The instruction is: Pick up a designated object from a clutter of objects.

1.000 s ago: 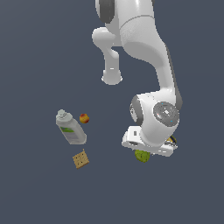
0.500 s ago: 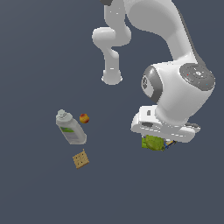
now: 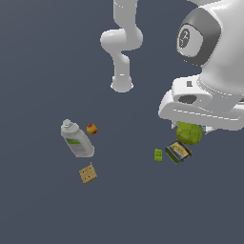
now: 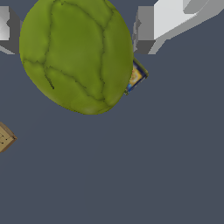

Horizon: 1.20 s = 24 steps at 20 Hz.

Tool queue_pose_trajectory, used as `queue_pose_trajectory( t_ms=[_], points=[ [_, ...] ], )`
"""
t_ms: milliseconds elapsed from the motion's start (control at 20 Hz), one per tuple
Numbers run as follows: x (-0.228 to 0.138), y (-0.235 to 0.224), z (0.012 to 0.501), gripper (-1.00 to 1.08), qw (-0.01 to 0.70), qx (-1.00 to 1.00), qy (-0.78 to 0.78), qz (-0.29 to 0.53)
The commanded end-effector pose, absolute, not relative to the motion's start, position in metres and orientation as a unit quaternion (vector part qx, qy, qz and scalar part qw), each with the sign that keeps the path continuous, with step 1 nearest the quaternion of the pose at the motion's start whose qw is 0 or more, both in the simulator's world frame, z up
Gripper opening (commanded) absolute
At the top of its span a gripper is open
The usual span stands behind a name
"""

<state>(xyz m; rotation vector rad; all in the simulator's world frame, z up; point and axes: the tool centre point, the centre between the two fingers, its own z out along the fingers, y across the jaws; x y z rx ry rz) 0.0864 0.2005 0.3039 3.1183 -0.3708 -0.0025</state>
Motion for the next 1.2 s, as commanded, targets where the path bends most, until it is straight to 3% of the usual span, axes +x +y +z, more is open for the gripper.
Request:
queue_pose_trajectory(
  t_ms=[0, 550, 1150],
  points=[
    [0.083, 0.208, 0.333, -1.0, 0.0, 0.993, -0.118, 0.0],
    [0.074, 0.233, 0.423, -1.0, 0.0, 0.993, -0.118, 0.0],
    [0.073, 0.24, 0.449, -1.0, 0.0, 0.993, -0.119, 0.0]
  ],
)
